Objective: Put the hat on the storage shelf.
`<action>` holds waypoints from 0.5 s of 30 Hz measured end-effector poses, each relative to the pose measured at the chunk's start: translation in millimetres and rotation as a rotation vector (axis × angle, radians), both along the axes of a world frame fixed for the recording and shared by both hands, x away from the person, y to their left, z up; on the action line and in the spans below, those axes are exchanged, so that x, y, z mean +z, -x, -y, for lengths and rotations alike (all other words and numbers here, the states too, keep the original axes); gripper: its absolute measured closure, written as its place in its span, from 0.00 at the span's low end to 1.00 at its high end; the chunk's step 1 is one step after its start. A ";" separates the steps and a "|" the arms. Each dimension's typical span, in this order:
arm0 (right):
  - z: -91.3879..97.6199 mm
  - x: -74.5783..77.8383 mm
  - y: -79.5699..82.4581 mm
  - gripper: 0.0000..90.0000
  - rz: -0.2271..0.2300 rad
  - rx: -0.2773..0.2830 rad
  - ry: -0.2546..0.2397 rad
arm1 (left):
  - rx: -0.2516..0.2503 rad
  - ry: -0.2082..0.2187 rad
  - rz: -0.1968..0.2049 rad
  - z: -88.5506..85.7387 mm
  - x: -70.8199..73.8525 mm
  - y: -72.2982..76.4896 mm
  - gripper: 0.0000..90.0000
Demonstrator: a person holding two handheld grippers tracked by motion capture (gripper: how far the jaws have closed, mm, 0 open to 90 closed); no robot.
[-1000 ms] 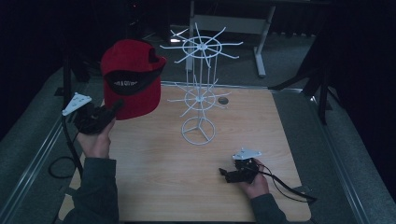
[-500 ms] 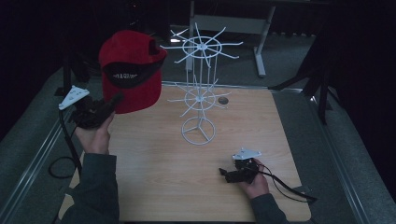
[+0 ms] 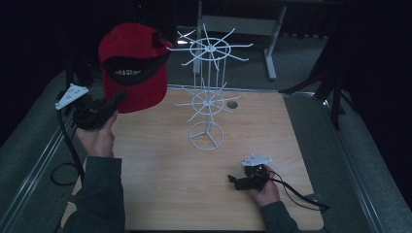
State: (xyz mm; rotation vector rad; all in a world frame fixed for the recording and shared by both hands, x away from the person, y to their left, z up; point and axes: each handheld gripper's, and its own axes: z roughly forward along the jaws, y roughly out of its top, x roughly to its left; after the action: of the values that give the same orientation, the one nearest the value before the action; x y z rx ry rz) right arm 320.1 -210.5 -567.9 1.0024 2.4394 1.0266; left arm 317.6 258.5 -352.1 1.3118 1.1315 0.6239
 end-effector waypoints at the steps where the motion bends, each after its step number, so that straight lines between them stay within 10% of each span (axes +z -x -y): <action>1: 0.0 0.0 0.1 0.15 -0.001 0.000 0.000 | -0.005 0.006 0.002 0.1 0.8 -0.3 0.95; 15: 0.0 0.0 0.1 0.15 -0.001 0.000 0.000 | -0.019 -0.005 0.024 2.9 13.7 -1.1 0.95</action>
State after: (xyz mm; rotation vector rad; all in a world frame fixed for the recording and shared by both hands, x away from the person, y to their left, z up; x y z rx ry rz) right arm 320.0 -210.4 -567.8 1.0038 2.4400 1.0268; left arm 318.7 255.6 -338.4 1.3148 1.0976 0.6271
